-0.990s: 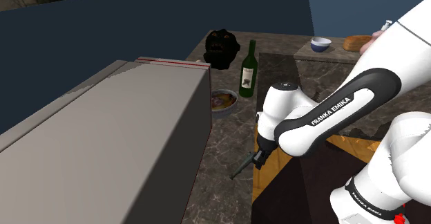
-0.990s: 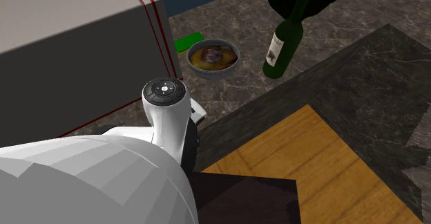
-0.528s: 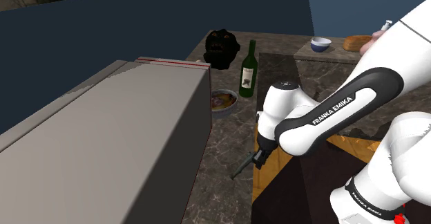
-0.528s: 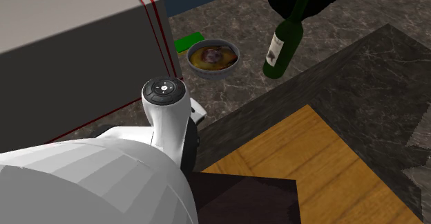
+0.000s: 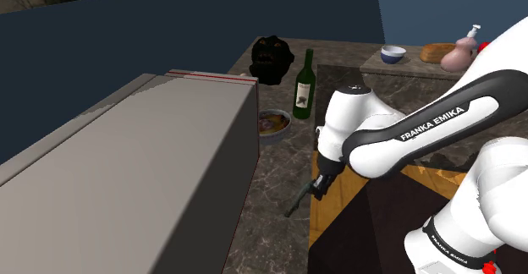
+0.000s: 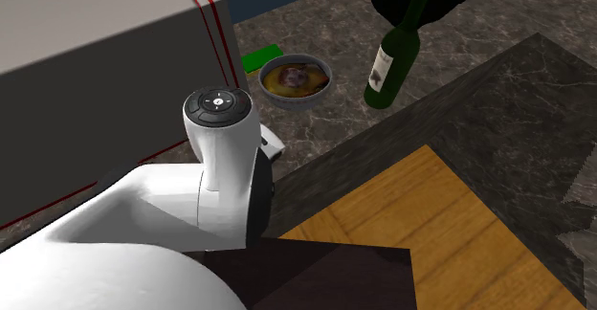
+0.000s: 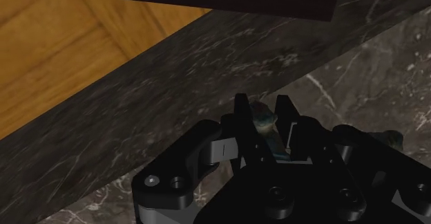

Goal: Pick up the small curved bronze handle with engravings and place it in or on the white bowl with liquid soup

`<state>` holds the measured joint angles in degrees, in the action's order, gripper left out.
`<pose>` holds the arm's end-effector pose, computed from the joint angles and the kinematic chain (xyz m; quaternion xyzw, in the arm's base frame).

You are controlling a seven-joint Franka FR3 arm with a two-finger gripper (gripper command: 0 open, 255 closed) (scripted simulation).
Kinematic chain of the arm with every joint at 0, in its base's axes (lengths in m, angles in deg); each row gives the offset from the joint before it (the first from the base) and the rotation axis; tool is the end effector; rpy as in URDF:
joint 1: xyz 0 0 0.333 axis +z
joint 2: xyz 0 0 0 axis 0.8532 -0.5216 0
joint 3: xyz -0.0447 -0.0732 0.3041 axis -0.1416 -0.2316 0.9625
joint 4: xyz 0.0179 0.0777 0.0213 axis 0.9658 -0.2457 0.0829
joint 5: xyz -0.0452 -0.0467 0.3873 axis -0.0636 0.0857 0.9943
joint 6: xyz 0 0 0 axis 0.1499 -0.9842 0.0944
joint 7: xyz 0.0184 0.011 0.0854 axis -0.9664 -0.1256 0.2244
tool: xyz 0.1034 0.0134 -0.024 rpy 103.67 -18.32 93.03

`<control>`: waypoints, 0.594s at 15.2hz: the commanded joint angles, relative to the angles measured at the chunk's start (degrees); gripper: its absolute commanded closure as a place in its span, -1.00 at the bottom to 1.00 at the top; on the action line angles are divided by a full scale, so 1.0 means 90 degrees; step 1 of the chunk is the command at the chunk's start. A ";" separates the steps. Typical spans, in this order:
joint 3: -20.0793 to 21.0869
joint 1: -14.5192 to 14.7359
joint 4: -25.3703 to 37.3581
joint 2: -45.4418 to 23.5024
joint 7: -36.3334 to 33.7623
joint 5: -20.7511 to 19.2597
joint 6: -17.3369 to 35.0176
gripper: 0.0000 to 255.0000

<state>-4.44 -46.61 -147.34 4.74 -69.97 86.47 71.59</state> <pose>0.3110 0.1321 0.2769 -0.9979 -0.0332 0.0130 0.0542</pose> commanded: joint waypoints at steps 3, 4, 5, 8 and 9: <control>-0.0031 -0.0043 0.0097 0.0460 -0.0086 -0.0109 -0.0559 1.00; -0.0039 -0.0051 0.0126 0.0560 -0.0106 -0.0132 -0.0687 1.00; -0.0047 -0.0059 0.0156 0.0657 -0.0125 -0.0155 -0.0814 1.00; -0.0074 -0.0082 0.0260 0.0930 -0.0178 -0.0220 -0.1189 1.00; -0.0084 -0.0089 0.0298 0.1015 -0.0195 -0.0241 -0.1311 1.00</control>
<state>-5.10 -47.30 -145.08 13.16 -71.58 84.54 60.97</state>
